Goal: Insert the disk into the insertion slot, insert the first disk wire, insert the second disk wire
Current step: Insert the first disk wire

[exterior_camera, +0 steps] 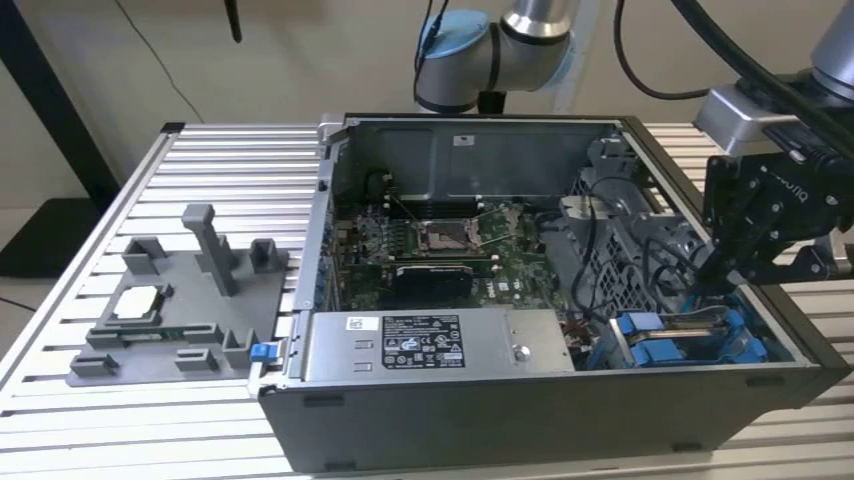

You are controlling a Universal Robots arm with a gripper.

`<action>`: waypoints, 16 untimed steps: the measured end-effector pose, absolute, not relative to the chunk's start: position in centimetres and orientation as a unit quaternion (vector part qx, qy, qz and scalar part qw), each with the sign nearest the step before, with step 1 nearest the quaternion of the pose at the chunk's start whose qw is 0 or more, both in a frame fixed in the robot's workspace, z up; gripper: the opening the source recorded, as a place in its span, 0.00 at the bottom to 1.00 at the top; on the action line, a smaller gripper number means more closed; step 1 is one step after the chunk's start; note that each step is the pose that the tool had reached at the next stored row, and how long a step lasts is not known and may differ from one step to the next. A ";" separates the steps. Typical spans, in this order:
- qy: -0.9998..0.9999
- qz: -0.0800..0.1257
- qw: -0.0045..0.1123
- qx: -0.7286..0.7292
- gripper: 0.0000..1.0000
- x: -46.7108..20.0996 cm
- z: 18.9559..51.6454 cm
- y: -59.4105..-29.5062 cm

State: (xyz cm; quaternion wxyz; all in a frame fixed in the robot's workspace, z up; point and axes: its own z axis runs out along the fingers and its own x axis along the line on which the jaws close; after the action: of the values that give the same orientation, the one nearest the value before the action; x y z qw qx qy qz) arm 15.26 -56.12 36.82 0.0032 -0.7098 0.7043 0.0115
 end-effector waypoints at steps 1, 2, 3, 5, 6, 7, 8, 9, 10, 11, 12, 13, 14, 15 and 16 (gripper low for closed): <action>0.704 0.013 0.001 -0.710 0.00 15.3 36.8 -56.1; 0.704 0.014 0.000 -0.710 0.00 15.3 36.7 -56.1; 0.704 0.015 0.000 -0.710 0.00 15.3 36.7 -56.1; 0.704 0.016 -0.001 -0.710 0.00 15.5 36.5 -56.2; 0.704 0.016 -0.001 -0.710 0.00 15.5 36.5 -56.2; 0.704 0.016 -0.002 -0.710 0.00 15.6 36.4 -56.3; 0.704 0.016 -0.002 -0.710 0.00 15.7 36.3 -56.4; 0.705 0.016 -0.002 -0.709 0.00 15.7 36.3 -56.5; 0.705 0.017 -0.002 -0.709 0.00 15.7 36.2 -56.6; 0.705 0.017 -0.002 -0.709 0.00 15.8 36.1 -56.6; 0.705 0.017 -0.001 -0.709 0.00 15.8 36.0 -56.7; 0.705 0.017 -0.001 -0.709 0.00 15.8 35.9 -56.8; 0.705 0.017 -0.001 -0.709 0.00 15.9 35.8 -56.8; 0.705 0.017 -0.001 -0.709 0.00 15.9 35.7 -56.8; 0.705 0.018 -0.001 -0.709 0.00 15.9 35.7 -56.8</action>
State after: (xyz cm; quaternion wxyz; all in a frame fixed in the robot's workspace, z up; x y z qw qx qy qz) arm 15.93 -56.84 35.65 -0.0006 -0.7091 0.7049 0.0177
